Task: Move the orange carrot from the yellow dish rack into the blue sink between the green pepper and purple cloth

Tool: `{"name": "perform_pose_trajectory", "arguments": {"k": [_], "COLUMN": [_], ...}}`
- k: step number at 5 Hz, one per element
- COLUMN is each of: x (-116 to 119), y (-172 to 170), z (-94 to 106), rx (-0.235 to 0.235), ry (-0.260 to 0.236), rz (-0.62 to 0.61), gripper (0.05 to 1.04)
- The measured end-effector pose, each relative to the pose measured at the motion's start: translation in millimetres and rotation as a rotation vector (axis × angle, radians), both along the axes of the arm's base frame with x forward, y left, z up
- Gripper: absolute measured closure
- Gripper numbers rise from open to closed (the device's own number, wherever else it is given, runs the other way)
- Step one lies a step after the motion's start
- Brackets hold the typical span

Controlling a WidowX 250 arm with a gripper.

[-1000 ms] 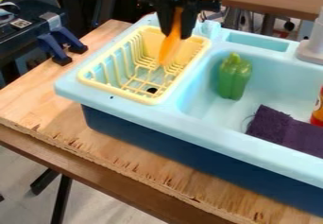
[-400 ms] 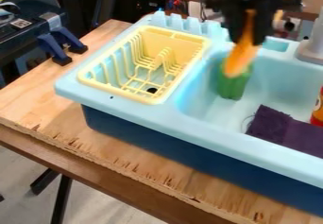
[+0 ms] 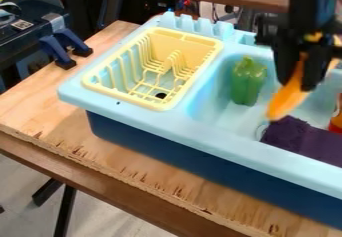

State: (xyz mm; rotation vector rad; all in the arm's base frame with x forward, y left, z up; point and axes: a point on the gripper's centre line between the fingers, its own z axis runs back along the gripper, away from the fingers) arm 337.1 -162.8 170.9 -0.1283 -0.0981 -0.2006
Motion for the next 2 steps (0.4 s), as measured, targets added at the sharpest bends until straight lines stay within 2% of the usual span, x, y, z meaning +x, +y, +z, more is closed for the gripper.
{"name": "perform_pose_trajectory", "arguments": {"k": [1, 2], "x": [4, 11], "y": [14, 32], "z": [-15.3, -24.5], "rx": [0.076, 0.104], "ry": [0.041, 0.056], "rz": [0.083, 0.171], "gripper": [0.735, 0.735]}}
